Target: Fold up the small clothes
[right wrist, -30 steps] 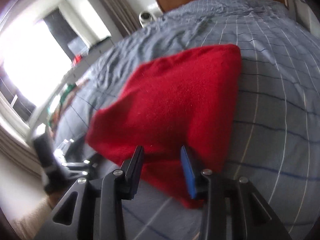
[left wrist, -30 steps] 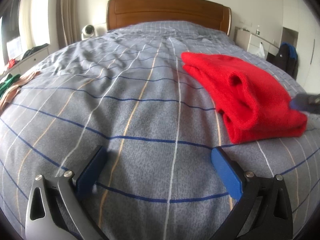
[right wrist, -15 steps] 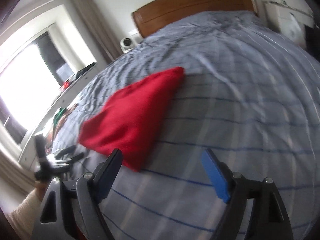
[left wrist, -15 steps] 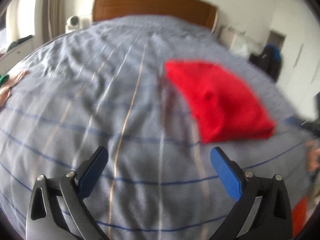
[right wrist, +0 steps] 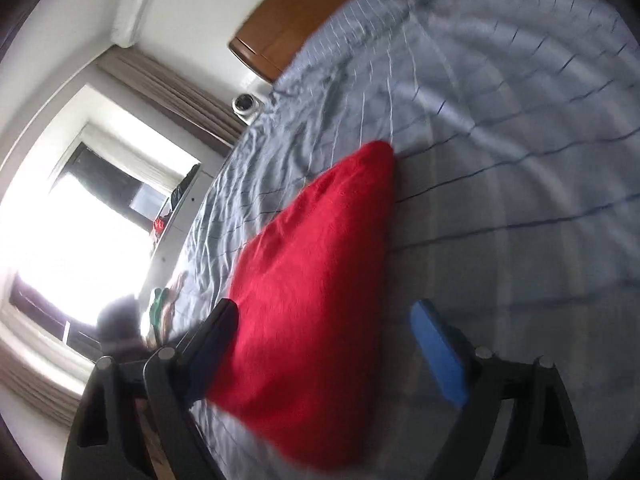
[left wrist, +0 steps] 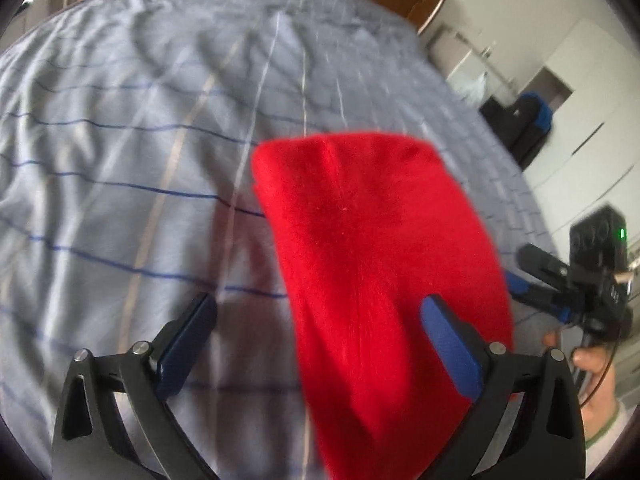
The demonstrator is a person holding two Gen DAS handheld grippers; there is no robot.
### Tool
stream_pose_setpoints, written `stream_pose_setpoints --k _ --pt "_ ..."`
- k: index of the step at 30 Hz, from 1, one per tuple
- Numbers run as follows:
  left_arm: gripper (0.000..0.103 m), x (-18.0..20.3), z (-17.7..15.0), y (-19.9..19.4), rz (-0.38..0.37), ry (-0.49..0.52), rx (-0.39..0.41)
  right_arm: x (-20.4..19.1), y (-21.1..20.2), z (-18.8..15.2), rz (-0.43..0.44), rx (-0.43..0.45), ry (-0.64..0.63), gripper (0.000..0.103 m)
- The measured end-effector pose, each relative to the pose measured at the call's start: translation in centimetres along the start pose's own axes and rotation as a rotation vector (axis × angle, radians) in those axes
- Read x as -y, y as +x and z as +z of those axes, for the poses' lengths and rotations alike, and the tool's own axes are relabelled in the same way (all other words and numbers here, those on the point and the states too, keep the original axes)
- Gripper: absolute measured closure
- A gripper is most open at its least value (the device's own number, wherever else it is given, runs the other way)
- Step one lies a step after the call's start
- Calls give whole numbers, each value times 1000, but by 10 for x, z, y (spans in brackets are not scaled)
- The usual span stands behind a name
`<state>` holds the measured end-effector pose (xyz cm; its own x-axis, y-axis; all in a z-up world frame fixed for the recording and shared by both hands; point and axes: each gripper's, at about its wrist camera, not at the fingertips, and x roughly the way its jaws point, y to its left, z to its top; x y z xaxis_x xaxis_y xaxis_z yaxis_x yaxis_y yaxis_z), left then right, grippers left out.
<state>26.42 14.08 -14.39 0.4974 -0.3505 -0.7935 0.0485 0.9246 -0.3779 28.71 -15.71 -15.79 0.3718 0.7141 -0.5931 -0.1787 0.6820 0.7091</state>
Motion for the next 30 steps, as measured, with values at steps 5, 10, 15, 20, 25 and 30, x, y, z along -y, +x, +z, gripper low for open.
stream_pose_setpoints --k 5,10,15,20,25,30 --pt "61 11 -1 15 -19 14 5 -6 55 12 -37 -105 -51 39" --pt "82 31 -2 -19 5 64 121 -86 44 -17 -325 30 -511 77" --pt "81 55 13 -66 -32 119 264 -142 -8 -23 -306 219 -713 77" --pt "26 58 17 -45 12 97 183 -124 -34 4 -259 217 -559 73" --pt "20 50 -38 -60 171 148 248 -54 -43 -15 -388 155 -418 11" --pt "0 73 -111 -122 356 283 478 -19 -100 -72 -464 221 -428 4"
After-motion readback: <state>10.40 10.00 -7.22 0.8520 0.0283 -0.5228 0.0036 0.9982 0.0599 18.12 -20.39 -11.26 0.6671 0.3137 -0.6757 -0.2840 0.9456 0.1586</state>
